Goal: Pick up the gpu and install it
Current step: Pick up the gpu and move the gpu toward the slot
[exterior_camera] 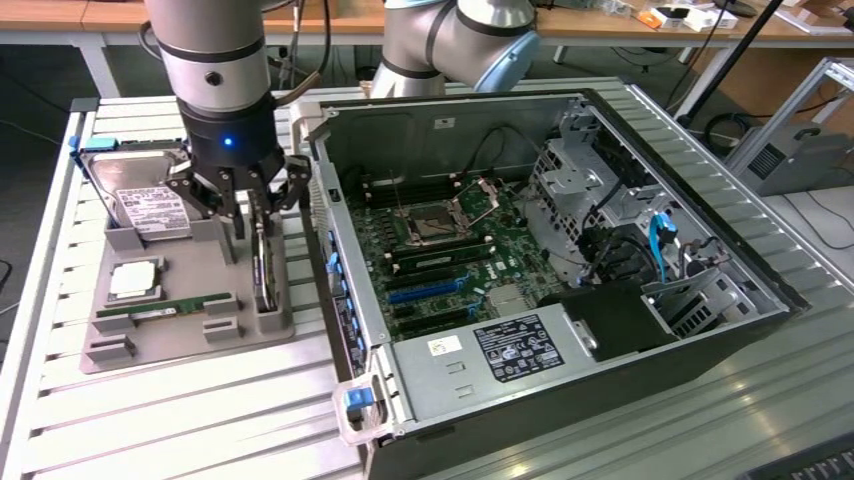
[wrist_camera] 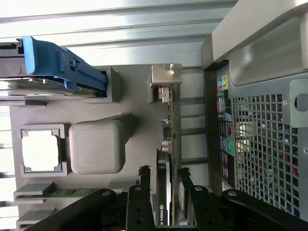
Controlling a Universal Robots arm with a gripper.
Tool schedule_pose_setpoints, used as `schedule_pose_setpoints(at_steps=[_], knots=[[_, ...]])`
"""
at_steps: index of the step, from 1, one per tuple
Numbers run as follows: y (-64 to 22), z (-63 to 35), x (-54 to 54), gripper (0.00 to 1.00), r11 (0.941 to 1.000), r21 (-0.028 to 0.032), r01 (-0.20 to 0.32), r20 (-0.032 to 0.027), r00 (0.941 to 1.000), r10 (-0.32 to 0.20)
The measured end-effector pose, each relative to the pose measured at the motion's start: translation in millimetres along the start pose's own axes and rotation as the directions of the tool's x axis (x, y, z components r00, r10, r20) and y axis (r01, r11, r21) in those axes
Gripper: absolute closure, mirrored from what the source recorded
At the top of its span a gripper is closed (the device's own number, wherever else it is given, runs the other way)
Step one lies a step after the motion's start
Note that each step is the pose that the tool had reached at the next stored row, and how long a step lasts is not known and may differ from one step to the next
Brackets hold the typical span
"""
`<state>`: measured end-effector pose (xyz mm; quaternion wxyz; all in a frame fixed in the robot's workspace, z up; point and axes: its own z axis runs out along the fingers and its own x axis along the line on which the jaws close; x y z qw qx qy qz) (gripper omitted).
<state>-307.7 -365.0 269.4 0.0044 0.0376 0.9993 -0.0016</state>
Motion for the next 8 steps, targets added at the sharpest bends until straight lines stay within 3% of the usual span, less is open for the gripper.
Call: schedule_pose_setpoints(at_steps=[8], knots=[[0.1, 2.7, -2.1, 0.64, 1.0, 0.0013, 0.003, 0.0001, 1.0, -0.003]])
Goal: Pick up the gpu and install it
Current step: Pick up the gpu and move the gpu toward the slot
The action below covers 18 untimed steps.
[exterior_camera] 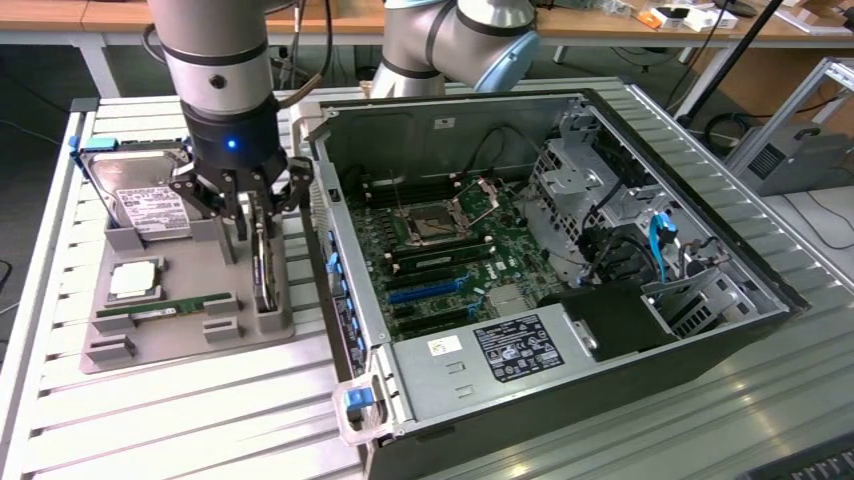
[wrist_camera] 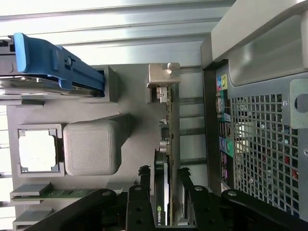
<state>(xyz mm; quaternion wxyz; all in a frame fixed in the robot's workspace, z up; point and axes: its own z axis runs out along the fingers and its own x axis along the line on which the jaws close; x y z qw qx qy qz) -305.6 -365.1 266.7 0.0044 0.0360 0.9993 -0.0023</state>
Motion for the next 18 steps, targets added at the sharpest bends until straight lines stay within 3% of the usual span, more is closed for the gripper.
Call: schedule_pose_setpoints(at_steps=[18], knots=[[-2.2, 7.2, -1.1, 0.64, 1.0, 0.0015, 0.0, 0.0004, 1.0, 0.0]])
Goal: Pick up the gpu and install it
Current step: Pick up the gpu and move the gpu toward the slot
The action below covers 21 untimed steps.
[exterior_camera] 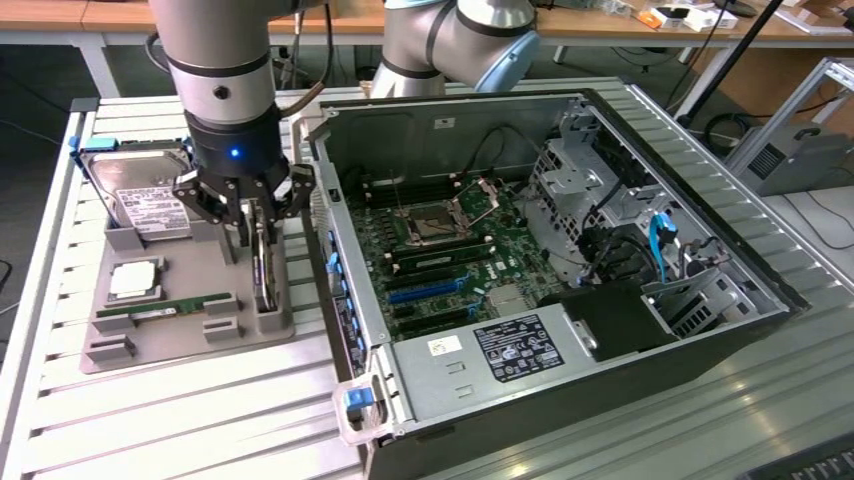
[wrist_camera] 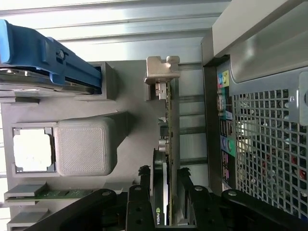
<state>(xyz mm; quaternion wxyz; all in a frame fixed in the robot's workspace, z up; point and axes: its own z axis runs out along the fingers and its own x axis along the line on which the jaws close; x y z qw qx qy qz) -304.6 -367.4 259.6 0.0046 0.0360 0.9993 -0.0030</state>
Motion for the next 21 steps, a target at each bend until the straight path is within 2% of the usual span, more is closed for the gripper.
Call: schedule_pose_setpoints(at_steps=[21], knots=[[0.0, 14.7, 0.2, 0.64, 1.0, 0.0004, 0.0, -0.0003, 1.0, 0.0]])
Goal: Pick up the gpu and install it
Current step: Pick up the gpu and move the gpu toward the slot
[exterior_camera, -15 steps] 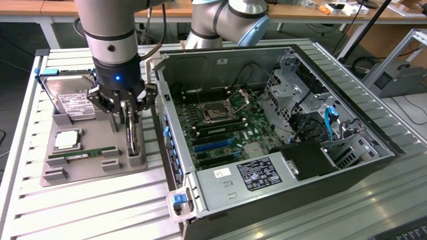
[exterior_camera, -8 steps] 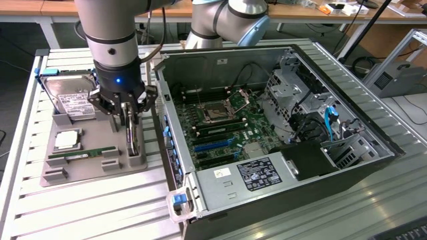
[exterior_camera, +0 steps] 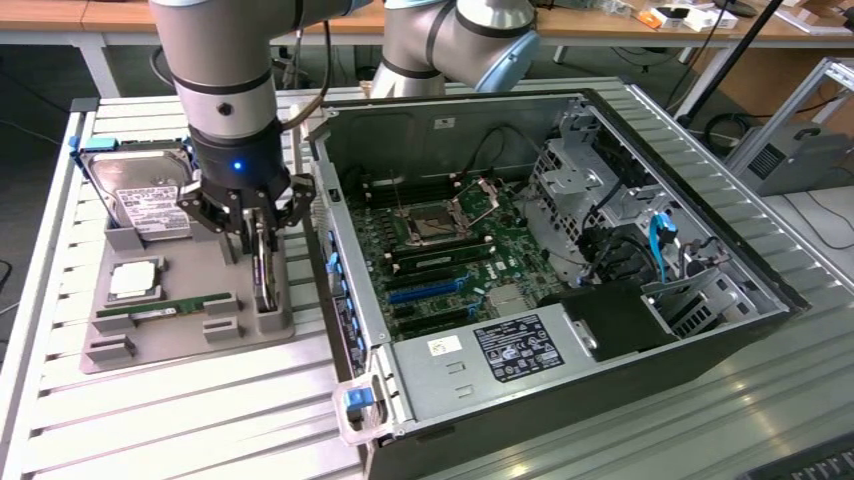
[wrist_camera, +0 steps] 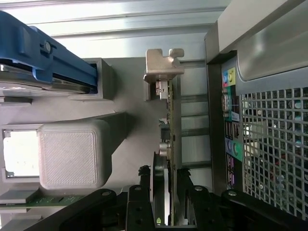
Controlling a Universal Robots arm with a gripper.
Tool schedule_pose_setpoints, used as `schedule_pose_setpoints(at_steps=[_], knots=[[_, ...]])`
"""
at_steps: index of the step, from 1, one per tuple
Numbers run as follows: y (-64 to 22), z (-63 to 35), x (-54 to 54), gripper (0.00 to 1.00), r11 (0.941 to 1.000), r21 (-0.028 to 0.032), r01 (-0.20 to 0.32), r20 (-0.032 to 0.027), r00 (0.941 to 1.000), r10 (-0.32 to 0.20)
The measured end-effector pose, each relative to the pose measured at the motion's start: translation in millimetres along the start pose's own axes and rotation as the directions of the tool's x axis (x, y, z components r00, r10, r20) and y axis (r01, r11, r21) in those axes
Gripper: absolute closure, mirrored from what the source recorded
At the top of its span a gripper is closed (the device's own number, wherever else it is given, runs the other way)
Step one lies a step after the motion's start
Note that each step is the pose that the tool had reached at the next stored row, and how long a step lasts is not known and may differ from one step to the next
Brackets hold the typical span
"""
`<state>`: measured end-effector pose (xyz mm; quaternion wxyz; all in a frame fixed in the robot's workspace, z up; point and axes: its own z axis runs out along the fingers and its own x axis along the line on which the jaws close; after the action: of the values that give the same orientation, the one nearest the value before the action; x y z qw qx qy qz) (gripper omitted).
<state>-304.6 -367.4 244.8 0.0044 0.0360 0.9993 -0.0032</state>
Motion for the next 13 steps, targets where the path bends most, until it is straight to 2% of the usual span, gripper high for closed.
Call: schedule_pose_setpoints(at_steps=[7, 8, 9, 13], knots=[[0.0, 0.9, 0.0, 0.64, 1.0, 0.0, 0.0, 0.0001, 1.0, 0.0], [0.0, 0.9, 0.0, 0.65, 1.0, 0.0, 0.0, 0.0001, 1.0, 0.0], [0.0, 0.9, 0.0, 0.72, 1.0, 0.0, 0.0, 0.0001, 1.0, 0.0], [0.0, 0.9, 0.0, 0.73, 1.0, -0.0001, 0.0, 0.0001, 1.0, 0.0]])
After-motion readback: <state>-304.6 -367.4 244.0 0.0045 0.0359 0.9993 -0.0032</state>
